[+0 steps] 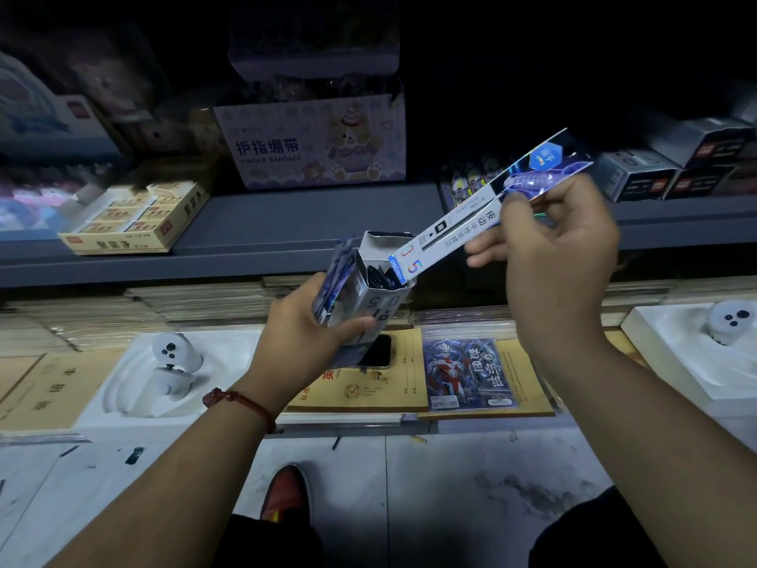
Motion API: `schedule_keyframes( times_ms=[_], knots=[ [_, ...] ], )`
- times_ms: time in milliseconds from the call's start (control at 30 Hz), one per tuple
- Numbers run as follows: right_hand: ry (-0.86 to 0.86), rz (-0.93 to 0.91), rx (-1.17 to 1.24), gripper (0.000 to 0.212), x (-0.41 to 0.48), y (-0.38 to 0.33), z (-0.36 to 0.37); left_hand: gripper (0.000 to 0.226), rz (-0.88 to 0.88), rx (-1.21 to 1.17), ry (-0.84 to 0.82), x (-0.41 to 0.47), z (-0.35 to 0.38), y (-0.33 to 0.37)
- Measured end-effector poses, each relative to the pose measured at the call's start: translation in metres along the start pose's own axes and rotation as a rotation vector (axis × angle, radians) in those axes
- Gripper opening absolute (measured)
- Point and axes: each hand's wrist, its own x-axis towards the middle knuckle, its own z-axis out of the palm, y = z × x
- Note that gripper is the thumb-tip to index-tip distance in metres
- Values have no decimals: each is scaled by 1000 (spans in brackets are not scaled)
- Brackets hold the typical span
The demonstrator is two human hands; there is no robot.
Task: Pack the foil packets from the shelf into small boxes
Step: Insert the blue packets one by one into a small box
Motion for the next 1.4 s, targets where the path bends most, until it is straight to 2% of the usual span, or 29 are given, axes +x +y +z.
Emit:
schedule_keyframes(
  times_ms=[267,433,533,600,667,833,933,1100,1200,1400],
  knots=[
    [-132,-44,-126,17,-10,7,6,57,29,-29,0,-3,0,5],
    [-311,-181,-495,27,-21,19,19,47,68,17,17,-6,3,11],
    [-406,-81,-634,37,-22,22,20,47,77,54,15,-5,3,10],
    [-464,7,-677,35,-19,22,17,51,89,81,-7,-4,1,7],
    [-475,34,-661,32,-18,20,14,52,92,109,-34,-4,0,3],
    [-393,-52,-569,15,-16,15,12,45,98,137,-61,-5,1,5],
    [-425,-41,-597,16,-18,16,11,39,110,149,-71,-4,3,7],
    [-398,1,-559,12,-18,17,11,50,117,120,-70,-3,4,6],
    [-411,71,-487,12,-19,14,11,49,120,122,-65,-3,4,6],
    [-406,50,-491,15,-25,12,15,50,131,117,-64,-5,5,8]
  ],
)
